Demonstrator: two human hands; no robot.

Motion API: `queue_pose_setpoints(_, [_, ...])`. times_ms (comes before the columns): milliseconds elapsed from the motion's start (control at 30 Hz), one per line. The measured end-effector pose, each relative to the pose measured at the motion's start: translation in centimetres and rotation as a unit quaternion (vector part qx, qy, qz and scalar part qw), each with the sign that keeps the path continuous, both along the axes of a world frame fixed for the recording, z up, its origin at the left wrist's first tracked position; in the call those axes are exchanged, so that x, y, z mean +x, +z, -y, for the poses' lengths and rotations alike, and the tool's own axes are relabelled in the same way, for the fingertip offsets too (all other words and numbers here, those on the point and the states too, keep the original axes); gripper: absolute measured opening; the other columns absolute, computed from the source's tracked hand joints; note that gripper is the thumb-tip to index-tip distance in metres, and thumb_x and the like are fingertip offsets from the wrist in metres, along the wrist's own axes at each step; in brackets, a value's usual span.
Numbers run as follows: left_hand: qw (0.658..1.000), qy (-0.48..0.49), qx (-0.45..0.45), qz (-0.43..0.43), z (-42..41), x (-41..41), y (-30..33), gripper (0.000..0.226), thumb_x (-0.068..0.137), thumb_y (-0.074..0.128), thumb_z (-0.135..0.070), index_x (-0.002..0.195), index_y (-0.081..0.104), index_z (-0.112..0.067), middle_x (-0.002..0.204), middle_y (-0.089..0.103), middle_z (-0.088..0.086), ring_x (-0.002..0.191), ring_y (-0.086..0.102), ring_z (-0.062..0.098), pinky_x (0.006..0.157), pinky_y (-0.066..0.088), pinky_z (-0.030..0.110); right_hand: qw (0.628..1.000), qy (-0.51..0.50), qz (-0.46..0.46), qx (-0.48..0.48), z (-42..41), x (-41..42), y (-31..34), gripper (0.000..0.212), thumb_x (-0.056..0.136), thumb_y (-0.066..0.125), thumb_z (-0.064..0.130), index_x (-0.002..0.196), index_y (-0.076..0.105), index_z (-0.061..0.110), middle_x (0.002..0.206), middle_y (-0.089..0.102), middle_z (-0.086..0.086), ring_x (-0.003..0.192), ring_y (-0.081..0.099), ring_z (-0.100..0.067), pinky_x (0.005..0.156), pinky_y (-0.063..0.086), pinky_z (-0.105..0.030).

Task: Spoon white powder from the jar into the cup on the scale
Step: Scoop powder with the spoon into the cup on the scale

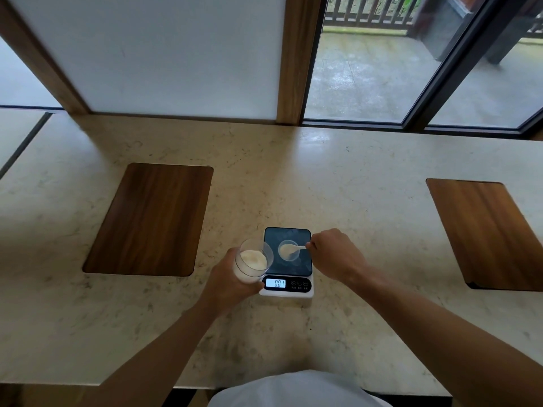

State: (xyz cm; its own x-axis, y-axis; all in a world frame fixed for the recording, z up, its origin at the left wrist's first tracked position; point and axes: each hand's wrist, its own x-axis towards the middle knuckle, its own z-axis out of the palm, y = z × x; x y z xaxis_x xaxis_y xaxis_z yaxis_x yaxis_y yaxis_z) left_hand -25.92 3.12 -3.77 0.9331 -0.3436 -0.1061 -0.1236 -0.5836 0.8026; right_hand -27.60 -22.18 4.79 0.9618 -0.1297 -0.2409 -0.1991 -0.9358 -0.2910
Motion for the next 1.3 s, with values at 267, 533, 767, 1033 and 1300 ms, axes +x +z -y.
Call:
queue_pose_setpoints(267, [1.0, -0.002, -0.004, -0.006, 0.1, -0.1, 0.0, 0.076, 0.056, 0.088, -0.051, 0.117, 0.042, -0.046, 0.108, 0.054, -0.029, 0.098, 0.057, -0.005, 0.073, 0.041, 0.005, 0.994, 0.083, 0.053, -0.04, 0.2, -1.1, 0.3, 0.018, 0.094, 0.063, 0.019, 0.098, 0.077, 0.008, 0.078, 0.065, -0.007, 0.057, 0.057, -0.016, 0.048, 0.029, -0.017])
queue_pose_setpoints(533, [1.0, 0.007, -0.005, -0.009, 0.1, 0.1, 0.3, 0.072, 0.057, 0.09, -0.043, 0.115, 0.046, -0.043, 0.106, 0.06, -0.025, 0.097, 0.057, -0.008, 0.07, 0.042, 0.002, 0.992, -0.005, 0.12, 0.049, 0.5, -2.4, 0.3, 0.028, 0.094, 0.062, 0.021, 0.075, 0.076, 0.007, 0.05, 0.046, 0.013, 0.04, 0.041, -0.003, 0.043, 0.025, -0.012])
queue_pose_setpoints(767, [1.0, 0.01, 0.006, -0.006, 0.1, 0.1, 0.7, 0.069, 0.055, 0.087, -0.047, 0.109, 0.044, -0.053, 0.102, 0.058, -0.03, 0.096, 0.056, -0.012, 0.066, 0.042, 0.0, 0.909, -0.241, 0.118, 0.318, 1.0, -1.8, 2.8, 0.03, 0.093, 0.061, 0.022, 0.069, 0.076, 0.01, 0.04, 0.055, 0.014, 0.035, 0.04, -0.003, 0.042, 0.037, -0.02])
queue_pose_setpoints(1033, [1.0, 0.011, 0.01, -0.001, 0.1, 0.4, 1.1, 0.071, 0.056, 0.087, -0.05, 0.112, 0.044, -0.046, 0.101, 0.059, -0.029, 0.094, 0.056, -0.013, 0.065, 0.041, 0.005, 0.919, -0.108, 0.082, 0.37, -0.2, -2.2, 4.4, 0.031, 0.095, 0.06, 0.021, 0.07, 0.075, 0.009, 0.047, 0.056, 0.011, 0.038, 0.039, -0.002, 0.042, 0.034, -0.014])
queue_pose_setpoints(1300, [1.0, -0.002, 0.008, 0.009, 0.4, 0.3, 1.2, 0.07, 0.061, 0.091, -0.04, 0.116, 0.047, -0.033, 0.103, 0.06, -0.017, 0.089, 0.062, 0.003, 0.073, 0.047, 0.01, 0.977, 0.066, 0.131, 0.153, -2.5, -1.4, 3.6, 0.027, 0.095, 0.061, 0.025, 0.08, 0.077, 0.009, 0.068, 0.071, -0.004, 0.054, 0.063, -0.017, 0.055, 0.056, -0.032])
